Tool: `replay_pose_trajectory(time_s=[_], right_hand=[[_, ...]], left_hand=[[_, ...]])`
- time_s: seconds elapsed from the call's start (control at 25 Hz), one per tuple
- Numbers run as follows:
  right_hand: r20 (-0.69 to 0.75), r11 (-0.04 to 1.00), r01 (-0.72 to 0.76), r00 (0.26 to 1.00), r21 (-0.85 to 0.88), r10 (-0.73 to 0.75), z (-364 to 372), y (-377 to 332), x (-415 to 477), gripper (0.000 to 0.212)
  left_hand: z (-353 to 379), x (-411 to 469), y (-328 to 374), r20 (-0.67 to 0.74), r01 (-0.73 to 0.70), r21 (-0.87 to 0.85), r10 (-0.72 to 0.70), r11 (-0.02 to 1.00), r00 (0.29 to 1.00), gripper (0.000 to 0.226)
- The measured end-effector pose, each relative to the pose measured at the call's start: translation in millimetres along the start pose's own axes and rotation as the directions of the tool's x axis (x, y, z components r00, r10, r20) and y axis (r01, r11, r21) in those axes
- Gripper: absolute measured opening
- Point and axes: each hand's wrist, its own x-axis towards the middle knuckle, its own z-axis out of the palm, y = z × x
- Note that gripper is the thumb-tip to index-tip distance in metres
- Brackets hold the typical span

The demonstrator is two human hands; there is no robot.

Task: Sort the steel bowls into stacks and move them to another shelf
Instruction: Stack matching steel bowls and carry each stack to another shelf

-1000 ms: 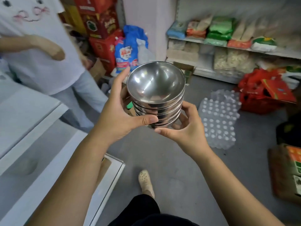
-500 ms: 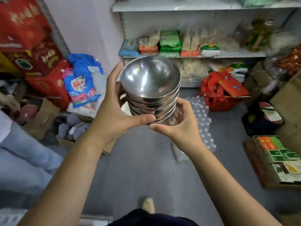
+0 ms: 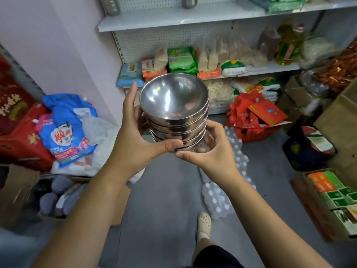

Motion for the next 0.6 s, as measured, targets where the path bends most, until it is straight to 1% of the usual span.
replay_pose_trajectory(time_s=[0.12, 0.36, 0.48, 0.6], right_hand=[[0.013, 1.0, 0.018, 1.0, -0.002, -0.018, -9, 9, 76, 0.093], [0.08, 1.0, 0.021, 0.997, -0.016, -0.02, -28, 19, 230, 0.094], [0.113, 0.999, 0.025, 0.993, -0.033, -0.021, -24, 24, 294, 0.098], [0.153, 1.0, 0.007, 0.988, -0.003, -0.007, -14, 37, 357, 0.099]], left_hand=[[3, 71, -19, -0.036, -0.019, 0.004, 0.019, 1.0, 0.999, 0.141], [12, 209, -47, -0.105, -0.004, -0.007, 0.003, 1.0, 0.994, 0.142], [6, 265, -62, -0.137, 0.005, 0.002, -0.004, 1.0, 0.991, 0.143], [-10, 319, -84, -0.146, 0.019, 0.004, -0.018, 1.0, 0.989, 0.145]])
